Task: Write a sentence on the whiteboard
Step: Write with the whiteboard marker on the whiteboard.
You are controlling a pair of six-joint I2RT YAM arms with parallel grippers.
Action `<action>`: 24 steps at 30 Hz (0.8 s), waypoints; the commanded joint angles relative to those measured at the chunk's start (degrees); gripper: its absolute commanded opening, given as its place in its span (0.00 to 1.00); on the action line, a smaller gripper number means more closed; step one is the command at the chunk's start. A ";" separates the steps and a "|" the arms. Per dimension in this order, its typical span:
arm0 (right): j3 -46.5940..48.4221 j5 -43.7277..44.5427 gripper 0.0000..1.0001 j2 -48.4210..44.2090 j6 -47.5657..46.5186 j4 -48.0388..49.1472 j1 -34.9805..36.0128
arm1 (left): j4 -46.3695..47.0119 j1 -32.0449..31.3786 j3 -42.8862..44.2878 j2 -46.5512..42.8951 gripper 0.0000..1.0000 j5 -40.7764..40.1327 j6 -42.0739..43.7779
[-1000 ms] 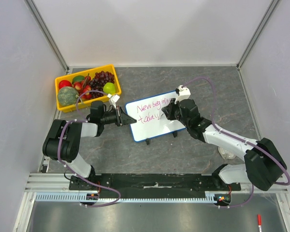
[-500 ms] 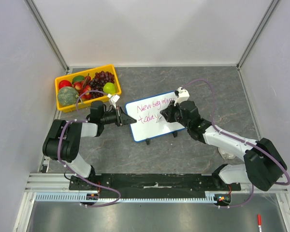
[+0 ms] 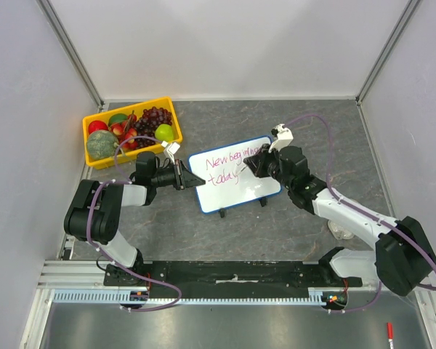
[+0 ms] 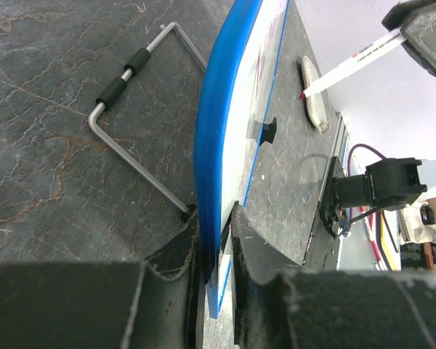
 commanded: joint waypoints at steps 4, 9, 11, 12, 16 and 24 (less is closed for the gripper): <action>3.39 4.23 0.00 0.17 -2.17 -0.88 -1.34 | -1.93 -0.11 0.51 -0.79 0.02 -2.97 4.42; 2.87 5.64 0.00 1.75 -3.05 -0.27 -1.34 | -1.93 -0.11 0.42 -0.79 0.02 -2.97 4.51; 2.43 5.90 0.00 2.19 -3.23 -0.01 -1.34 | -1.84 -0.11 0.42 -0.70 0.02 -2.97 4.42; 2.17 6.07 0.00 2.45 -3.32 0.34 -1.34 | -1.84 -0.19 0.42 -0.70 0.02 -2.97 4.51; 1.38 7.13 0.00 3.77 -3.49 1.05 -1.34 | -1.84 -0.11 0.51 -0.61 0.02 -2.88 4.42; 1.20 8.19 0.00 5.27 -3.76 1.49 -1.34 | -1.84 -0.11 0.51 -0.79 0.02 -2.79 4.51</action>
